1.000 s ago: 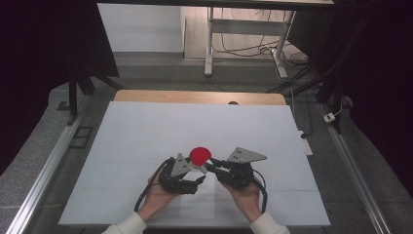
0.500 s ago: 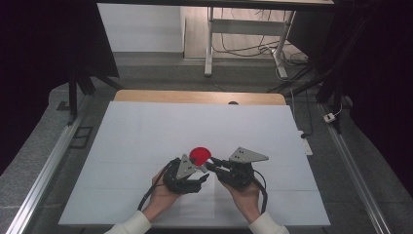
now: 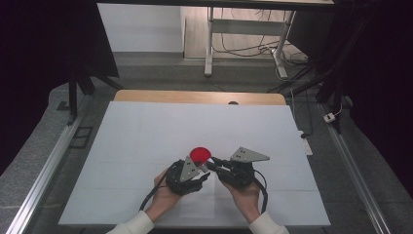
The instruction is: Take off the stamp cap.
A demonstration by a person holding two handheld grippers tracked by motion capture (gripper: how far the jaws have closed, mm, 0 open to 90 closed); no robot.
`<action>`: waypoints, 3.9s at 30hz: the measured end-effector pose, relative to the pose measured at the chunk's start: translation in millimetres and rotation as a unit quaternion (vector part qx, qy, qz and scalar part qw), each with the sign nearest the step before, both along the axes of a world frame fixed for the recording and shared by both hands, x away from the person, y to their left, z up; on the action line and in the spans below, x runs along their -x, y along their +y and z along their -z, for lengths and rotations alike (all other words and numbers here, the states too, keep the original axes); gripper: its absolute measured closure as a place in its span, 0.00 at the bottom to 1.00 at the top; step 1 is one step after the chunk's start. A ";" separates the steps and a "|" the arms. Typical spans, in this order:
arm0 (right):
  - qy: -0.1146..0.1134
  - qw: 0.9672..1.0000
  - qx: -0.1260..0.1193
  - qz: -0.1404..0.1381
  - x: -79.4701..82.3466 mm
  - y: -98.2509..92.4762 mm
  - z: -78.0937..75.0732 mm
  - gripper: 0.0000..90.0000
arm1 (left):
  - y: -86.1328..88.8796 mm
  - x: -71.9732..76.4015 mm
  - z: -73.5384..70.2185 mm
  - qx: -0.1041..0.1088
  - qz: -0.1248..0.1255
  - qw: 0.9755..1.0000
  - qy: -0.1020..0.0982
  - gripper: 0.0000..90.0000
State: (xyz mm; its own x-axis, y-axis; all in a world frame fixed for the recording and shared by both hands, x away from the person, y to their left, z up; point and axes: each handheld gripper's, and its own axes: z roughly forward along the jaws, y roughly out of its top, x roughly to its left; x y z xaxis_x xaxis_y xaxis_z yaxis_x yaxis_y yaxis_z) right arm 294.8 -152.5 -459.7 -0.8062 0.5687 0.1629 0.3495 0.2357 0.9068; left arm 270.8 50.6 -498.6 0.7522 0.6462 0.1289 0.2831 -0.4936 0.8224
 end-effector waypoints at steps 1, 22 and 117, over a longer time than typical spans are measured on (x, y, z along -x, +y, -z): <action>0.000 1.000 0.000 0.001 0.0 -0.2 0.1 0.84 | -0.6 0.4 0.4 -0.001 0.001 1.000 -0.002 0.58; 0.004 1.000 -0.004 0.004 0.8 0.9 1.9 0.84 | -2.4 2.8 2.3 -0.016 -0.001 1.000 -0.019 0.70; -0.026 0.999 -0.009 0.034 -0.6 -17.3 -8.5 0.84 | 77.2 17.4 -9.2 0.044 -0.017 0.999 0.020 0.73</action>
State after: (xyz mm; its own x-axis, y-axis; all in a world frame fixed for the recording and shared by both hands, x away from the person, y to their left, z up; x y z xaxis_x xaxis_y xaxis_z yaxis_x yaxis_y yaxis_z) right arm 295.4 -169.8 -451.2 -0.7728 0.6205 0.1333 0.3175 0.1961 0.9278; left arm 253.4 127.8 -489.4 0.7327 0.6793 0.0415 0.3316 -0.4096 0.8499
